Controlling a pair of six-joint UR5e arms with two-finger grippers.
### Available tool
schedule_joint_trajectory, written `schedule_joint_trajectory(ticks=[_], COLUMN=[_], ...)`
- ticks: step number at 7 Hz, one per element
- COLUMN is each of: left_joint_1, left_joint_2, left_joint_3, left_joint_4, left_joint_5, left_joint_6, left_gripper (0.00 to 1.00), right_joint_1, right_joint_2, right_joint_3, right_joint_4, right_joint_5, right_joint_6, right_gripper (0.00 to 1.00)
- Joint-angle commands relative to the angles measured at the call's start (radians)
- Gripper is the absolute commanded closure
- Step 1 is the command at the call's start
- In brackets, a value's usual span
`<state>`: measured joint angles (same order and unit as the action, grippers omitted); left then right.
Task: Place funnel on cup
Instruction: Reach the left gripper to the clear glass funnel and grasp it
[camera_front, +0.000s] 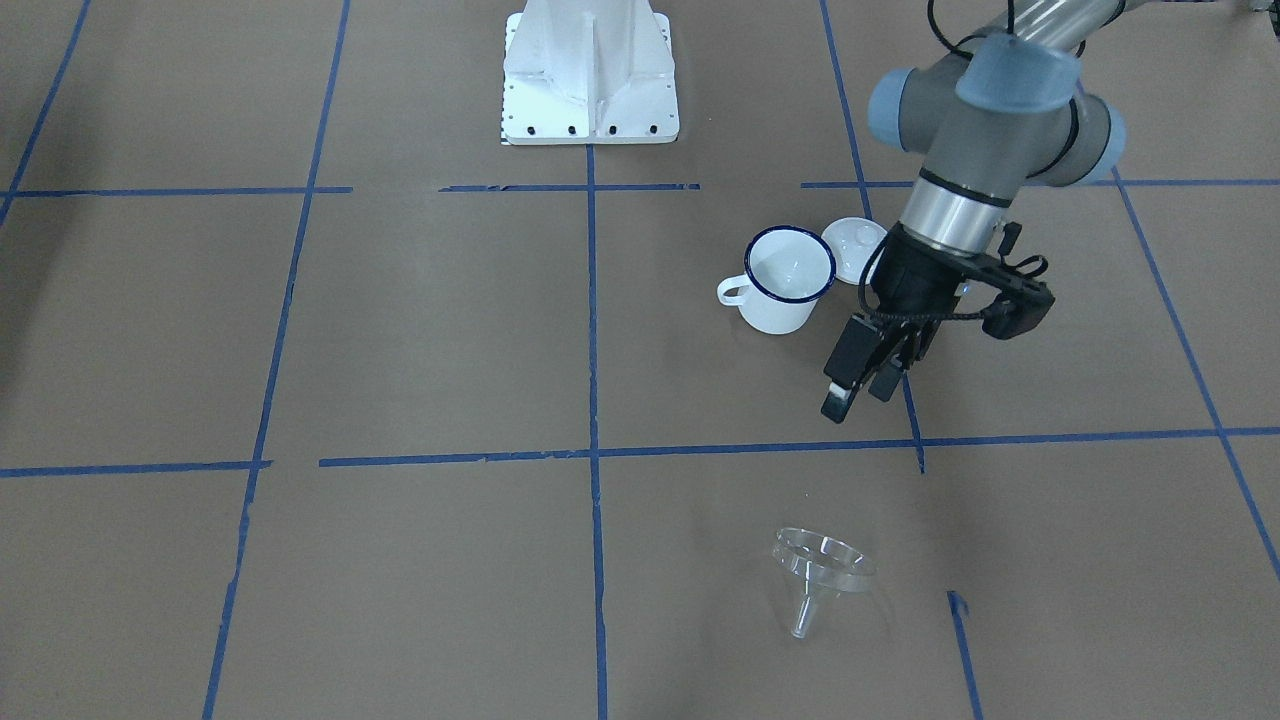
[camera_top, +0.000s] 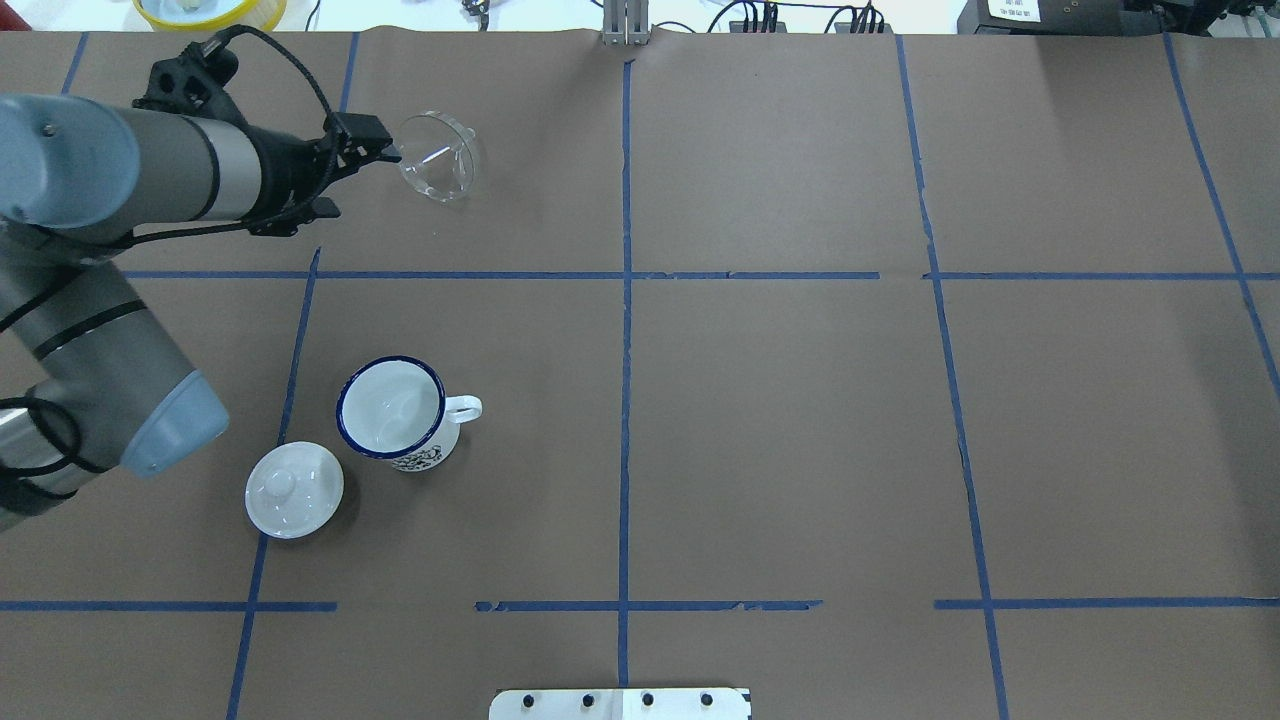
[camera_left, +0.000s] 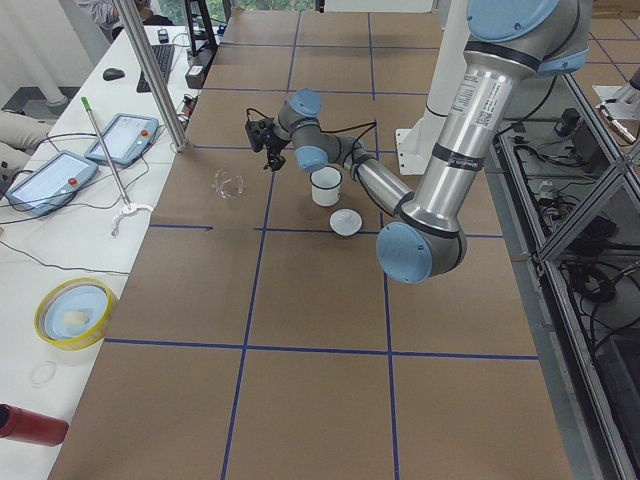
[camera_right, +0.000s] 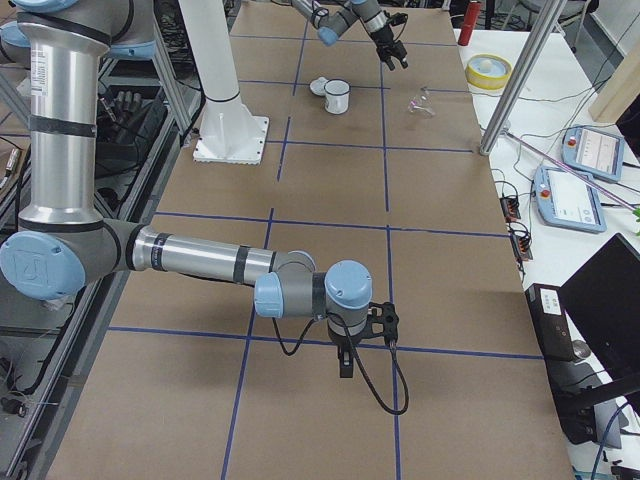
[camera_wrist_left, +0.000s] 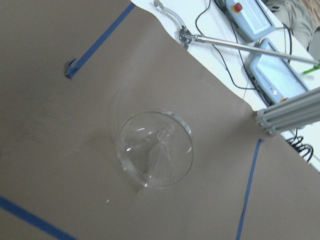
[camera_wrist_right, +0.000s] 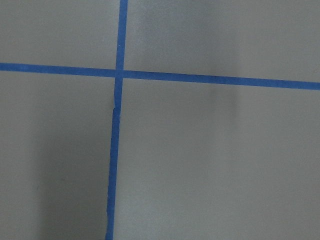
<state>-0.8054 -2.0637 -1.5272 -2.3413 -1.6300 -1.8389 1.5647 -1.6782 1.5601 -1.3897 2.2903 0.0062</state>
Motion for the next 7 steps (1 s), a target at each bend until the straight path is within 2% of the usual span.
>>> schedule_joint_trajectory(ticks=[1, 3, 4, 5, 6, 7], left_joint_1=[0.008, 0.012, 0.017, 0.029, 0.029, 0.028], left_joint_2=[-0.139, -0.217, -0.217, -0.22, -0.233, -0.233], left_joint_3=[0.284, 0.446, 0.461, 0.475, 0.473, 0.472], left_joint_4=[-0.133, -0.22, -0.236, -0.236, -0.242, -0.257], left_joint_5=[0.11, 0.111, 0.111, 0.111, 0.11, 0.108], left_joint_6=[-0.071, -0.071, -0.069, -0.069, -0.068, -0.056], left_gripper=[0.0, 0.0, 0.0, 0.17, 0.83, 1.0], right_joint_1=[0.0, 0.0, 0.0, 0.0, 0.0, 0.0], right_joint_2=[0.0, 0.0, 0.0, 0.0, 0.0, 0.0], right_joint_3=[0.0, 0.0, 0.0, 0.001, 0.0, 0.001], right_joint_4=[0.0, 0.0, 0.0, 0.0, 0.0, 0.0], right_joint_5=[0.0, 0.0, 0.0, 0.0, 0.0, 0.0], right_joint_6=[0.0, 0.0, 0.0, 0.0, 0.0, 0.0], right_gripper=[0.0, 0.0, 0.0, 0.0, 0.0, 0.0])
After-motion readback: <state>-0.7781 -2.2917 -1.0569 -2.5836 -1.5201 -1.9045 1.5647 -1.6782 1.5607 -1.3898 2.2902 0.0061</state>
